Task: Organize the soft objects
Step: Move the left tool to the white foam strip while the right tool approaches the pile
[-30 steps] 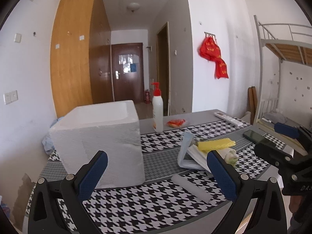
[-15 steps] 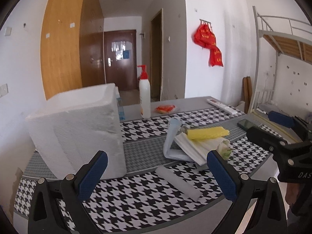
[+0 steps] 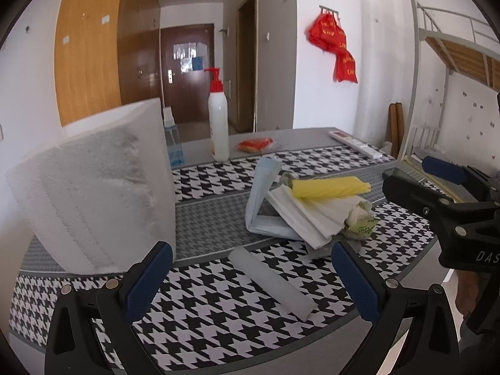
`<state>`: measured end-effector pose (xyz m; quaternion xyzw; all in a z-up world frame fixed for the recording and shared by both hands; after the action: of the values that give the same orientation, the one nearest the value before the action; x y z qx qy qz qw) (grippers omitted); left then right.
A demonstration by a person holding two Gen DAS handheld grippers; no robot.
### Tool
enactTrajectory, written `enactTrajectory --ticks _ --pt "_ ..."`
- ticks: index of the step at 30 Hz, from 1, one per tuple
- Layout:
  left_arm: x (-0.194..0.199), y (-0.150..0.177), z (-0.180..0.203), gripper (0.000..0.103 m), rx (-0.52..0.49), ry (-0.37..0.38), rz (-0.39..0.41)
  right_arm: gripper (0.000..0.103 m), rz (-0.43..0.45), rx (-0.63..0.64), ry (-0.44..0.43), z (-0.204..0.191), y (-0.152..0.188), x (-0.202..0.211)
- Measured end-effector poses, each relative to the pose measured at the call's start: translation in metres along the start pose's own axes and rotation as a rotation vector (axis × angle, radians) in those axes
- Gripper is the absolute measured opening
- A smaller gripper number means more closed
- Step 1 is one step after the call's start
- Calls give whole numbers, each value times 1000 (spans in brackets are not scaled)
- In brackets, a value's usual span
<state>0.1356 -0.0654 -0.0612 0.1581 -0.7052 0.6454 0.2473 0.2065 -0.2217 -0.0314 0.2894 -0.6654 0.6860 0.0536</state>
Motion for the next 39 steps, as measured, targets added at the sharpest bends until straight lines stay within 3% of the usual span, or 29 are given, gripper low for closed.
enactTrajectory --ticks 16,26,30,34,39 --pt "-41 5 8 98 57 -61 -125 102 -69 12 -43 18 0 -32" --pt "-62 10 12 81 85 -93 -217 102 -94 1 -79 30 -3 -45" --pt "-70 10 10 69 115 -108 -253 102 -105 -6 -87 34 -3 -51" --pt "-75 10 11 66 119 -118 -275 102 -111 -6 -96 38 -3 -55" --pt "-83 10 15 51 111 -121 -307 102 -133 -15 -108 43 -2 -64"
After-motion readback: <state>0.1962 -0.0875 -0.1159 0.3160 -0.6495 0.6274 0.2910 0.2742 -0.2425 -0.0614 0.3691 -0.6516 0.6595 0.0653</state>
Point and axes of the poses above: each gripper's, at about its wrist camera, not at the fingertips, and x roughly against the way its jaws point, z to its right, y to its underside, the point moved 2 cm from there along -x, roughly the way its jaws point, and after that the axes turned 4 degrees about -x, right-handed, at the moved point
